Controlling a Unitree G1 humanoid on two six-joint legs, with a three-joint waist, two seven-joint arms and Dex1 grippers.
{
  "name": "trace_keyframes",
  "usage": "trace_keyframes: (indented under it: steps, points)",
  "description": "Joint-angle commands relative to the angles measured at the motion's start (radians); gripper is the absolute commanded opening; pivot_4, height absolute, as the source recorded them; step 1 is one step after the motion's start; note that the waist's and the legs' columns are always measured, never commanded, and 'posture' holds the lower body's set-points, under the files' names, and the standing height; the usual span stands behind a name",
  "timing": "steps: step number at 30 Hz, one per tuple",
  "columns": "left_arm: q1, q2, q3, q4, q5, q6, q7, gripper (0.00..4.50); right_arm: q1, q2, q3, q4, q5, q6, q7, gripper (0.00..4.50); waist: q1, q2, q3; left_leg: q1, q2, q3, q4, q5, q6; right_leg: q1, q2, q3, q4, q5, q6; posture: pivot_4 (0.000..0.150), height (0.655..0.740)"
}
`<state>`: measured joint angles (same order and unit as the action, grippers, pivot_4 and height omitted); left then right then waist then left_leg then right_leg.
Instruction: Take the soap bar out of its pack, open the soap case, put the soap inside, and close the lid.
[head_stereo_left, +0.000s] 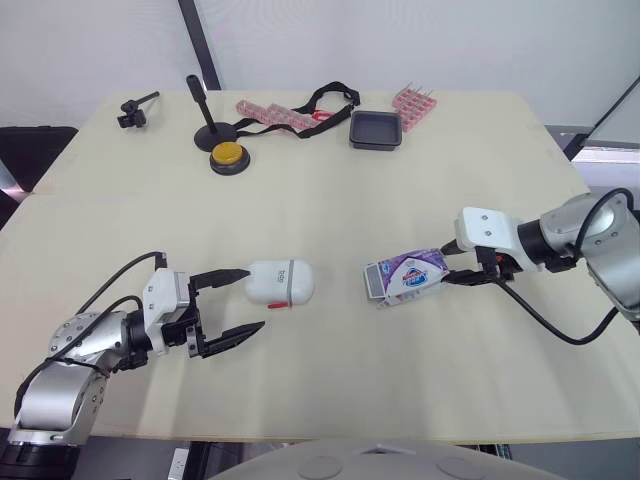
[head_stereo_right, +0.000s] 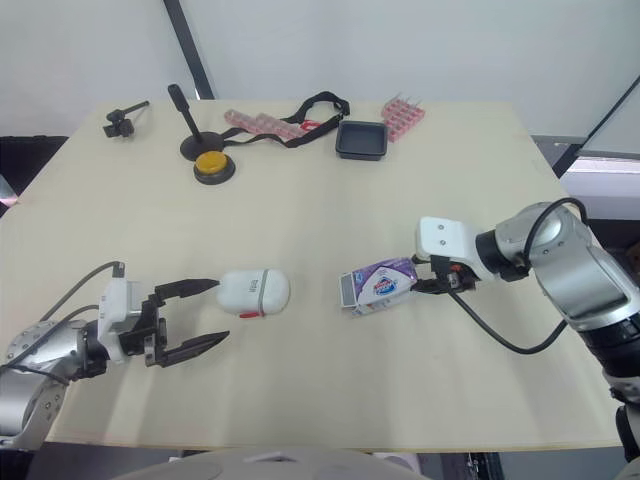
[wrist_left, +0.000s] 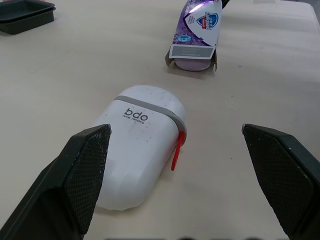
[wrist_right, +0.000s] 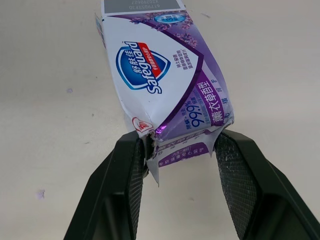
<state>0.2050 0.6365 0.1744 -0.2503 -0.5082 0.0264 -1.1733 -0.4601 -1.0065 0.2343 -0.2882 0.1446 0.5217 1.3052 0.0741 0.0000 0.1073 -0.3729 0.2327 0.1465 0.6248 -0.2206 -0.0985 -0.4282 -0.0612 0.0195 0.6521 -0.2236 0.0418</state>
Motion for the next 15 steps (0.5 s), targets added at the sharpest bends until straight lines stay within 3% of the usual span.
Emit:
trace_keyframes:
  steps: [1,15]
  points:
    - [-0.005,0.003,-0.001,-0.018,-0.005,-0.014,0.003,4.5,-0.018,-0.044,-0.006,-0.018,-0.033,-0.029,0.007,2.22,0.001,0.0,0.0,0.0,0.0,0.0,0.0,0.0,0.0,0.0,0.0,0.0,0.0,0.0,0.0,0.15,0.7291]
    - [-0.02,0.006,-0.008,-0.004,-0.001,-0.01,0.007,4.5,0.052,-0.144,-0.134,-0.033,0.033,-0.078,0.038,2.22,0.003,0.0,0.0,0.0,0.0,0.0,0.0,0.0,0.0,0.0,0.0,0.001,0.0,0.0,0.0,0.15,0.7291]
